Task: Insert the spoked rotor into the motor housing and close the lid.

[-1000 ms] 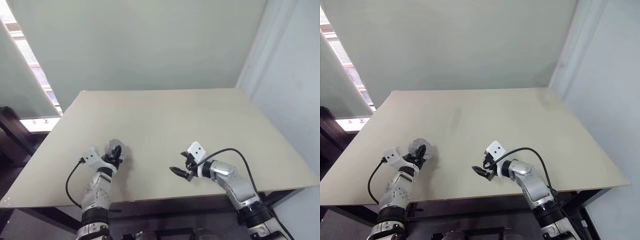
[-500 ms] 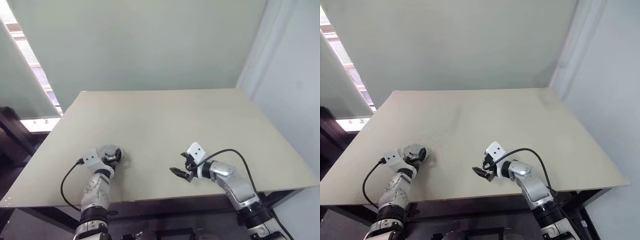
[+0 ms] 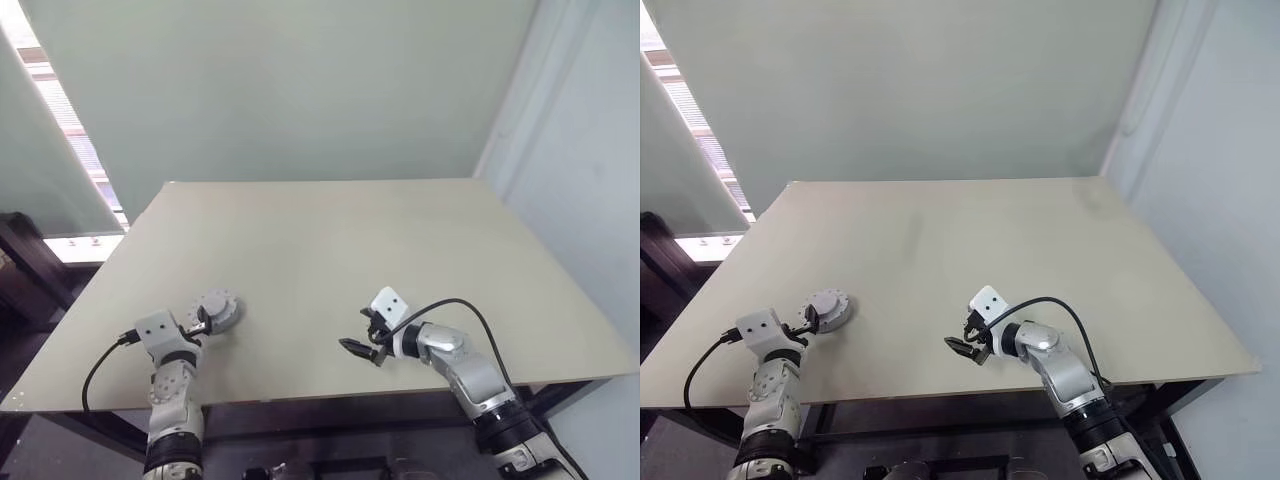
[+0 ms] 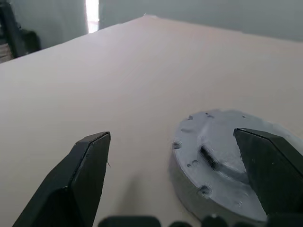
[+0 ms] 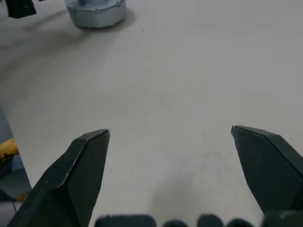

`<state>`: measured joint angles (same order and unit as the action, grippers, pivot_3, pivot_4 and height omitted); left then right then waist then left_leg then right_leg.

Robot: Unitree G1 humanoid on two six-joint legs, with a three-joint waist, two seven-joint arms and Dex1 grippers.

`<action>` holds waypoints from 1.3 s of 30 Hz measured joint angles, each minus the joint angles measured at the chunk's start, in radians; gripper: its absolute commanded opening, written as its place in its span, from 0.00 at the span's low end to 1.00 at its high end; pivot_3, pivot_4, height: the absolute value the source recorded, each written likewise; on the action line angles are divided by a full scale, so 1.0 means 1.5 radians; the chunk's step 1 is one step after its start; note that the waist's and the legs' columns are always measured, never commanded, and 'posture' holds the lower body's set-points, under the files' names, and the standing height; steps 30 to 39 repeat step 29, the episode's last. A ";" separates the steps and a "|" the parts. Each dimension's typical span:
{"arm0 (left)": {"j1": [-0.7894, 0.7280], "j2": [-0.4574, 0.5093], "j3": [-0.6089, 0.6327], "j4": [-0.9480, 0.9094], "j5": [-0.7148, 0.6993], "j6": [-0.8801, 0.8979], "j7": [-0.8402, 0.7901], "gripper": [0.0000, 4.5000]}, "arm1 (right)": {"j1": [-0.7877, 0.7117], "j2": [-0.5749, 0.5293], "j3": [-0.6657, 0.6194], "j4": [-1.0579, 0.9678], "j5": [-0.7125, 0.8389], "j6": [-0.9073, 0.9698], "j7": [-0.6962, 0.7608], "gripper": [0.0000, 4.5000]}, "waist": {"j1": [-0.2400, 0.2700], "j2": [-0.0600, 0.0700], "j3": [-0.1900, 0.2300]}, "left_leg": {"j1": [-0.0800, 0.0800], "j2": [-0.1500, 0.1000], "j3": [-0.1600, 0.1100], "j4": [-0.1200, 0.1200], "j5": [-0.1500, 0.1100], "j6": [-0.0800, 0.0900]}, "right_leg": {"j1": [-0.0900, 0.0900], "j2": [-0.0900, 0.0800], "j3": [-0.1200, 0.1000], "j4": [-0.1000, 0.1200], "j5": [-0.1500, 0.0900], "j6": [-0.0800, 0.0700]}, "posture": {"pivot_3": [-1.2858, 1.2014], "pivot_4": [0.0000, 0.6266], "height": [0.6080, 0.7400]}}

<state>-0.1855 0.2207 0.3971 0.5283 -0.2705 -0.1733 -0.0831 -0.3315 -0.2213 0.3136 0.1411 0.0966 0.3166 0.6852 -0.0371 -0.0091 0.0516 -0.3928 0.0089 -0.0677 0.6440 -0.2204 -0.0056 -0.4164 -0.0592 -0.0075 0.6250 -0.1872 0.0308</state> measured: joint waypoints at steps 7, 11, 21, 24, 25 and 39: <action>0.092 0.009 -0.085 -0.228 -0.073 0.109 -0.163 0.99 | -0.001 0.004 -0.056 0.002 0.021 -0.002 -0.019 1.00 | 0.000 0.001 0.000 | 0.000 0.000 0.001 0.000 0.000 0.000 | 0.000 0.000 0.000 0.000 0.000 -0.001 | 0.52 0.00 1.00; 0.137 0.031 -0.138 -0.352 -0.107 0.207 -0.226 0.99 | 0.001 -0.001 -0.105 -0.006 0.043 0.003 -0.035 1.00 | -0.003 0.001 0.000 | 0.000 0.001 0.001 0.000 0.000 0.000 | 0.000 0.000 0.001 0.000 0.000 -0.001 | 0.52 0.00 1.00; 0.181 0.052 -0.211 -0.478 -0.128 0.350 -0.269 0.99 | 0.064 -0.034 -0.171 -0.047 0.067 0.003 -0.050 1.00 | -0.006 0.002 0.000 | 0.000 0.001 0.001 0.000 0.000 0.000 | -0.001 0.002 0.003 0.000 0.000 -0.001 | 0.52 0.00 1.00; 0.181 0.053 -0.220 -0.479 -0.128 0.366 -0.276 0.99 | 0.077 -0.034 -0.173 -0.060 0.067 0.003 -0.053 1.00 | -0.008 0.003 0.001 | 0.000 0.001 0.002 0.000 0.000 0.000 | -0.001 0.003 0.004 0.000 0.000 -0.001 | 0.52 0.00 1.00; 0.179 0.053 -0.223 -0.479 -0.128 0.369 -0.277 0.99 | 0.080 -0.034 -0.173 -0.063 0.067 0.003 -0.055 1.00 | -0.008 0.003 0.001 | 0.000 0.001 0.002 0.000 0.000 0.000 | -0.001 0.003 0.005 0.000 0.000 -0.001 | 0.52 0.00 1.00; 0.163 0.053 -0.223 -0.479 -0.126 0.371 -0.278 0.99 | 0.082 -0.034 -0.172 -0.074 0.067 0.003 -0.059 1.00 | -0.008 0.003 0.000 | 0.000 0.001 0.002 0.001 0.000 0.000 | -0.001 0.003 0.005 0.000 0.000 -0.001 | 0.52 0.00 1.00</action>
